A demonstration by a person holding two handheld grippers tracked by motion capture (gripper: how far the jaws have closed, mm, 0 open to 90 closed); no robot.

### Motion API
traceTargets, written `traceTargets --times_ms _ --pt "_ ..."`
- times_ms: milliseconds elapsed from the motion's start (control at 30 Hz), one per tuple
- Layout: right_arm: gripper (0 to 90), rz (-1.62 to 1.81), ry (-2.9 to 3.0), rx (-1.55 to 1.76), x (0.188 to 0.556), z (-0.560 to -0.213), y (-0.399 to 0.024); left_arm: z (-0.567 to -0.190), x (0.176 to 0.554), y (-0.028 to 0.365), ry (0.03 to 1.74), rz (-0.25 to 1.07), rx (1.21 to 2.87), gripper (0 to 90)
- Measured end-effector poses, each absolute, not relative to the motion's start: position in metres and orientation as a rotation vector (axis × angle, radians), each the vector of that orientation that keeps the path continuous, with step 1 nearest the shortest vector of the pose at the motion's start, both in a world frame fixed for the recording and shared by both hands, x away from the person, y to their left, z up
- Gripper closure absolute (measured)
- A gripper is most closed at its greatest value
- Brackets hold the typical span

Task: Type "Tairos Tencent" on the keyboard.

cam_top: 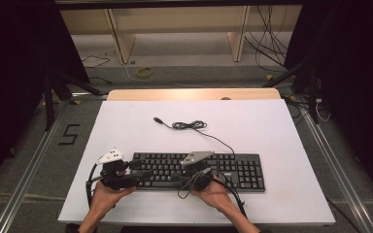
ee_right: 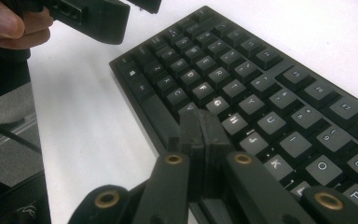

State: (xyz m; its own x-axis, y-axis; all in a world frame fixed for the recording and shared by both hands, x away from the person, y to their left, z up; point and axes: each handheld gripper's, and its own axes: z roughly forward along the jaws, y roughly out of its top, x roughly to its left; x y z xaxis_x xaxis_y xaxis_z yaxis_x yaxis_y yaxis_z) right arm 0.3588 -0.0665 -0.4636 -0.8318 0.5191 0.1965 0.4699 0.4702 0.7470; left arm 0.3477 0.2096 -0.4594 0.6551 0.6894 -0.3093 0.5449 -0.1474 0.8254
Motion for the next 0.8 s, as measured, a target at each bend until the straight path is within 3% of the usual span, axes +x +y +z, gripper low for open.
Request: traceTargets --times_ms 800 --pt "90.0 1.197 2.7 0.864 0.361 -0.475 -0.053 -0.463 0.345 0.214 1.0 0.167 1.811 30.6"
